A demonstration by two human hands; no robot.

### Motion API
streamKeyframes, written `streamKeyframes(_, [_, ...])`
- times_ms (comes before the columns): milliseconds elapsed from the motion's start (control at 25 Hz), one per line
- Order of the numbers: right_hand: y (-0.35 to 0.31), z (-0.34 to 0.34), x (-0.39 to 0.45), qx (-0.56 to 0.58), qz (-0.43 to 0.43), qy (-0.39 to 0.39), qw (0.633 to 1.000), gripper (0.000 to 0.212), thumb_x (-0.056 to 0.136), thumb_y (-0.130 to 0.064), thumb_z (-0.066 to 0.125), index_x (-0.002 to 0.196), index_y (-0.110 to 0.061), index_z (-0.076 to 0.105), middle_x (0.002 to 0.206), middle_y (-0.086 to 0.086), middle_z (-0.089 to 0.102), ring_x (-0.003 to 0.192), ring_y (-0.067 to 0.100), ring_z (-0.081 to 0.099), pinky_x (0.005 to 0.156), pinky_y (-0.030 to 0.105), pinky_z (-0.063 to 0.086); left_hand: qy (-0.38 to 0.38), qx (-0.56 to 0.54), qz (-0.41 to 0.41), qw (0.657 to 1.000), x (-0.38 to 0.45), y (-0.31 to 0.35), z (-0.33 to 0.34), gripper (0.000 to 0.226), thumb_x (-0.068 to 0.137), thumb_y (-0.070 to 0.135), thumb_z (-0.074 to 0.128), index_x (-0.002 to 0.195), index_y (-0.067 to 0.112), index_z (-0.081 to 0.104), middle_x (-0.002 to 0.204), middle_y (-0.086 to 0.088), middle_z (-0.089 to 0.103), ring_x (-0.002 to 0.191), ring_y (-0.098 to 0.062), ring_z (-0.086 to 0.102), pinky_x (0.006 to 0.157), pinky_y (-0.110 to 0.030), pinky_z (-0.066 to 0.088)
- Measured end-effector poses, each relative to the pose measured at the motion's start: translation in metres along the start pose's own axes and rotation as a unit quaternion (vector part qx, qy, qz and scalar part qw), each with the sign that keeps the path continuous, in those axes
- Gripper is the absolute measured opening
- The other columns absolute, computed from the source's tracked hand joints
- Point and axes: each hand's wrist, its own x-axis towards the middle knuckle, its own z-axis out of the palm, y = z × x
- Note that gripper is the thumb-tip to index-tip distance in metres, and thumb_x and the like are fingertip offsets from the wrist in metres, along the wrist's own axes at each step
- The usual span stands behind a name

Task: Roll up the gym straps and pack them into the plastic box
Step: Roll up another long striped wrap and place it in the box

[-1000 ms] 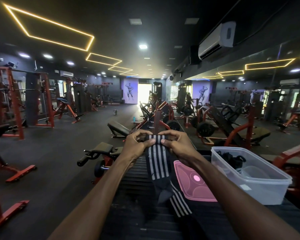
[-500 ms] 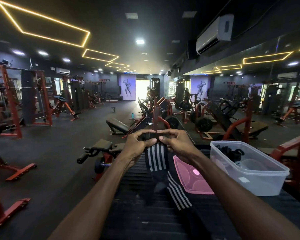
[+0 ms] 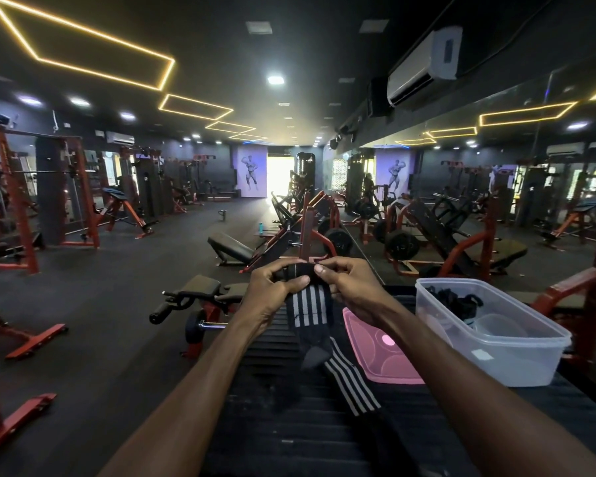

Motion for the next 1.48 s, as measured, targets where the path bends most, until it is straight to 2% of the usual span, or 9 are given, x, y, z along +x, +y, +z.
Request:
streamKeyframes(120, [-0.001,-0.001,-0.001,-0.007,-0.029,0.026,0.999,0.024,0.085,0.009,0.068,0.108,0.003,0.071,0.107,0.022,0.072,0.097,0.031,0.069,0.092,0.052,0.056,-0.022,-0.106,-0.076,0.991,0.003,-0.006,0.001,0.010,0.085,0.009,0.071,0.095,0.008,0.073,0.090,-0.013,0.074,0.080,-0.023,0.071,0.067,-0.032,0.059])
streamKeyframes(240, [0.004,0.002,-0.001,0.012,-0.030,0.022,0.999,0.032,0.082,0.015,0.066,0.111,0.001,0.070,0.111,0.026,0.070,0.093,0.028,0.068,0.091,0.055,0.056,0.015,-0.059,-0.079,0.995,0.010,-0.014,0.000,0.006,0.083,0.012,0.075,0.089,0.010,0.074,0.090,-0.015,0.075,0.077,-0.021,0.071,0.067,-0.030,0.056])
streamKeyframes(400, [0.002,0.003,-0.005,0.006,0.018,0.000,1.000,0.024,0.093,-0.011,0.067,0.116,-0.004,0.068,0.099,0.015,0.070,0.064,0.017,0.066,0.057,0.038,0.057,0.037,-0.010,-0.033,0.999,0.011,-0.012,-0.004,0.024,0.078,0.001,0.077,0.095,0.018,0.073,0.089,-0.006,0.075,0.079,-0.017,0.070,0.067,-0.027,0.055])
streamKeyframes(520, [0.002,0.002,-0.003,0.026,0.002,0.029,0.999,0.022,0.090,0.002,0.066,0.112,0.003,0.067,0.103,0.019,0.070,0.084,0.028,0.069,0.068,0.043,0.061,-0.005,-0.048,-0.066,0.997,0.011,-0.011,-0.005,0.031,0.080,0.000,0.075,0.109,0.009,0.069,0.100,-0.012,0.073,0.082,-0.023,0.072,0.062,-0.030,0.057])
streamKeyframes(680, [0.000,0.000,-0.004,0.035,-0.029,0.036,0.998,0.030,0.081,0.017,0.067,0.110,0.006,0.068,0.107,0.025,0.071,0.090,0.029,0.070,0.070,0.035,0.063,-0.042,-0.096,-0.114,0.988,0.008,-0.012,-0.002,0.027,0.089,0.013,0.068,0.109,-0.004,0.063,0.082,-0.014,0.070,0.053,-0.015,0.064,0.043,-0.022,0.049])
streamKeyframes(920, [0.001,0.001,-0.008,0.082,0.036,-0.015,0.996,0.022,0.091,0.000,0.066,0.112,0.004,0.066,0.092,0.017,0.068,0.057,0.016,0.064,0.054,0.028,0.054,-0.002,-0.073,-0.046,0.996,0.008,-0.014,-0.002,0.030,0.082,-0.010,0.067,0.103,0.011,0.070,0.099,-0.008,0.074,0.090,-0.021,0.070,0.068,-0.026,0.058])
streamKeyframes(1160, [0.008,-0.006,-0.006,0.063,-0.016,-0.001,0.998,0.043,0.076,0.020,0.067,0.115,0.002,0.070,0.117,0.024,0.070,0.111,0.038,0.067,0.097,0.049,0.054,-0.045,-0.150,-0.091,0.983,0.003,-0.014,0.001,0.026,0.076,0.003,0.073,0.102,0.002,0.069,0.096,-0.015,0.071,0.091,-0.031,0.070,0.074,-0.045,0.061])
streamKeyframes(1360, [0.006,-0.006,-0.013,0.083,0.016,-0.003,0.996,0.044,0.083,0.012,0.068,0.123,-0.005,0.068,0.118,0.020,0.069,0.105,0.030,0.069,0.079,0.034,0.061,-0.005,-0.048,-0.039,0.998,0.003,-0.024,0.007,0.020,0.079,0.005,0.078,0.090,0.021,0.076,0.098,-0.011,0.074,0.099,-0.033,0.070,0.089,-0.052,0.056])
streamKeyframes(1480, [0.009,-0.010,-0.018,0.027,-0.022,0.032,0.999,0.045,0.081,0.009,0.073,0.123,-0.006,0.067,0.114,0.013,0.071,0.109,0.025,0.068,0.092,0.038,0.058,0.010,-0.056,-0.048,0.997,0.000,-0.024,0.016,0.020,0.079,0.003,0.077,0.091,0.019,0.074,0.101,-0.015,0.072,0.100,-0.034,0.069,0.088,-0.053,0.056])
